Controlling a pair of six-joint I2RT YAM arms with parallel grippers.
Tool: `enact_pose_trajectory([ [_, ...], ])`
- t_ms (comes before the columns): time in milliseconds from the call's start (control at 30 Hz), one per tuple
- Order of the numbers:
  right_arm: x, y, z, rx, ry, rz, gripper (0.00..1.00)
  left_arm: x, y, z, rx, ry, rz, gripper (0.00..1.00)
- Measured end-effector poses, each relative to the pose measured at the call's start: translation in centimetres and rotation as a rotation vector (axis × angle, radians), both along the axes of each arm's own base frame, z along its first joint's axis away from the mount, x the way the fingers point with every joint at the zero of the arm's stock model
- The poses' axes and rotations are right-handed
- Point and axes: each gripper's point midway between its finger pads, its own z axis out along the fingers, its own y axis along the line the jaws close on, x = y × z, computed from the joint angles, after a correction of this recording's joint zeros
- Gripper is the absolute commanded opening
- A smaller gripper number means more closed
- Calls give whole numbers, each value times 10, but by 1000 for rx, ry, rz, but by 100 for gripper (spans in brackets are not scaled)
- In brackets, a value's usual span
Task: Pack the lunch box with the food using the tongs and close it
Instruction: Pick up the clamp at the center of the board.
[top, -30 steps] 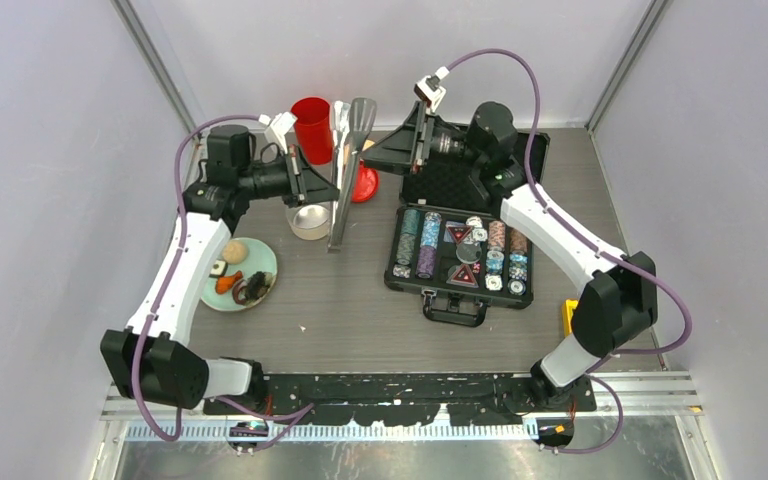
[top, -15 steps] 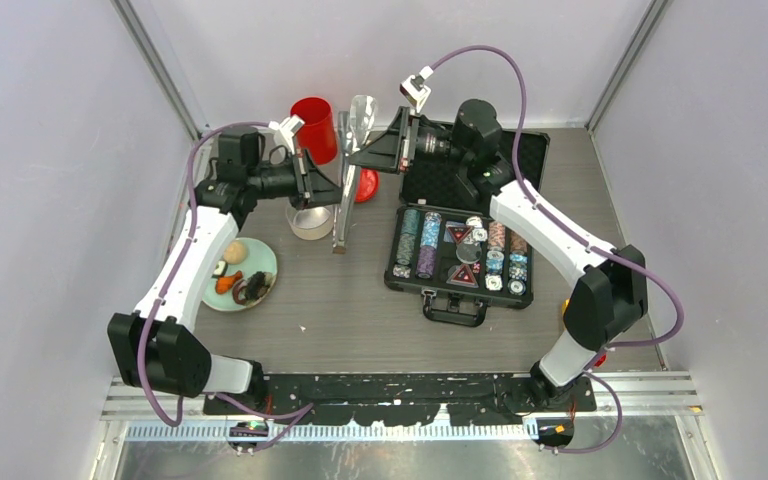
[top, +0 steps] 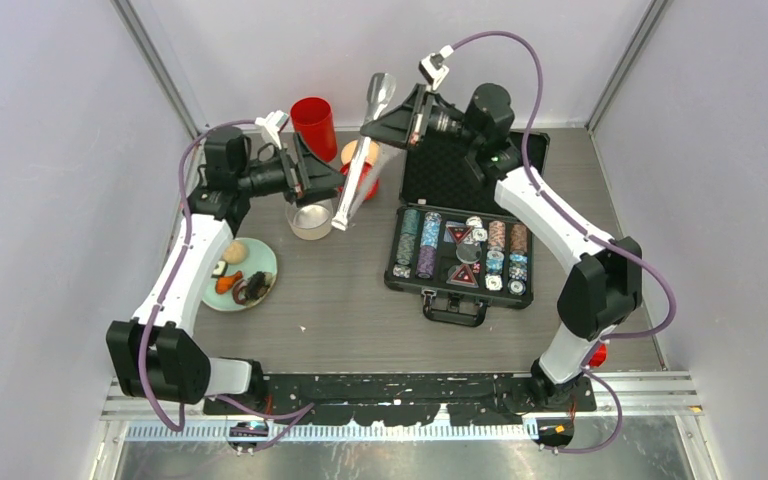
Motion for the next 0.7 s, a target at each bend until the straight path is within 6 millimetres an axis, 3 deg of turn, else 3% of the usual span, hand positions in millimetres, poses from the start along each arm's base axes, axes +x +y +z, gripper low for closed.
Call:
enact_pose_trajectory([
  [267, 9, -12, 18, 61, -6, -21, 0, 17, 9, 17, -218, 11, 50, 100],
  [700, 7, -10, 21, 74, -37, -7, 0, -19, -1, 37, -401, 39, -52, 100],
])
